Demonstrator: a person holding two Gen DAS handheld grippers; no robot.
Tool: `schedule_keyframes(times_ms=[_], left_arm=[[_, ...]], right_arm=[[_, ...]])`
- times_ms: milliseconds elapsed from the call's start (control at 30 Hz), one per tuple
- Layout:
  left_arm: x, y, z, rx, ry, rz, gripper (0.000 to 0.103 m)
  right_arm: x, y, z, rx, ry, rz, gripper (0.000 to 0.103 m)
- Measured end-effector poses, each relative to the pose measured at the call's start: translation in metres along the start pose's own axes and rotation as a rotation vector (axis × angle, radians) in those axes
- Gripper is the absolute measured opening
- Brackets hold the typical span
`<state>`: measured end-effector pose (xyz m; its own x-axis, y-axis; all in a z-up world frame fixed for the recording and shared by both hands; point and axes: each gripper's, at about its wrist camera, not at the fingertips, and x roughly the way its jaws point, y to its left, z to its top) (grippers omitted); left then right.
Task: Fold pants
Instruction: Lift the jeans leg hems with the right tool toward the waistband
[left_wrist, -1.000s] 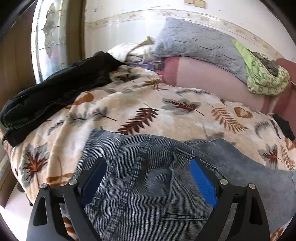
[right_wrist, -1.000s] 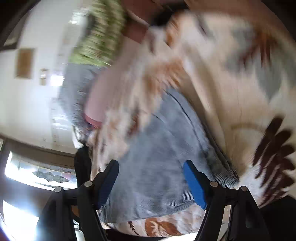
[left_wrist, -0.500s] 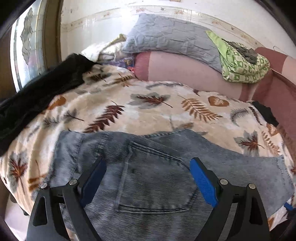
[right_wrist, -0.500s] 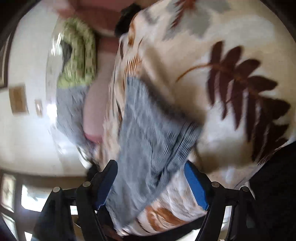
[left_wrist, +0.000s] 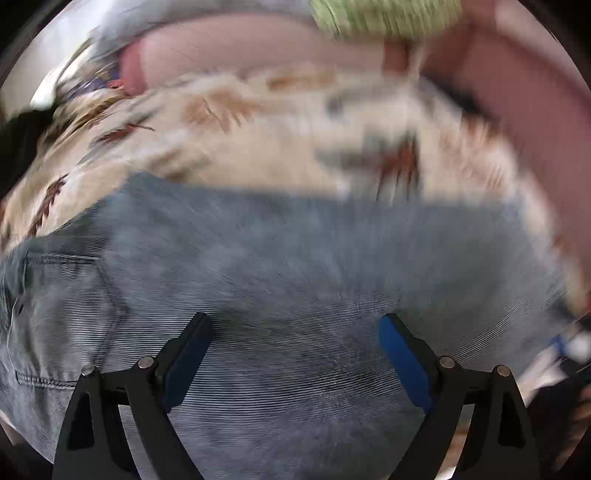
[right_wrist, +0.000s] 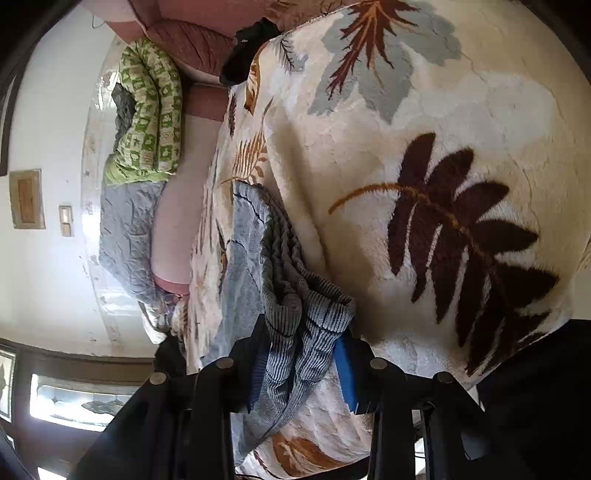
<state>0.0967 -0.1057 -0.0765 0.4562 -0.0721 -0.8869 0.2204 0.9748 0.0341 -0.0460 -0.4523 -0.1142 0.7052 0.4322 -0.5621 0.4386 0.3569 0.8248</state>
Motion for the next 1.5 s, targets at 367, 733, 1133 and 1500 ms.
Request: schedule_keyframes(times_ms=[367,733,1133,1500], left_arm=[[-0.016,-0.016,0.012,0.045,-0.054,0.01,0.096],[-0.022,-0.006,0.01,0.045,-0.127,0.042,0.103],[0.008,-0.01,0.0,0.132,-0.018,0.008,0.103],[0.006,-0.006,-0.001,0.152,-0.024,0.042,0.103]], right_arm=[[0.003,0.002,0.009,0.034,0.034,0.029,0.05],[0.009,0.021,0.008,-0.094,0.048,-0.149,0.028],[0.01,0.016,0.016,-0.02,0.085,-0.138,0.029],[0.014,0.042,0.01,-0.174,0.069,-0.237,0.024]])
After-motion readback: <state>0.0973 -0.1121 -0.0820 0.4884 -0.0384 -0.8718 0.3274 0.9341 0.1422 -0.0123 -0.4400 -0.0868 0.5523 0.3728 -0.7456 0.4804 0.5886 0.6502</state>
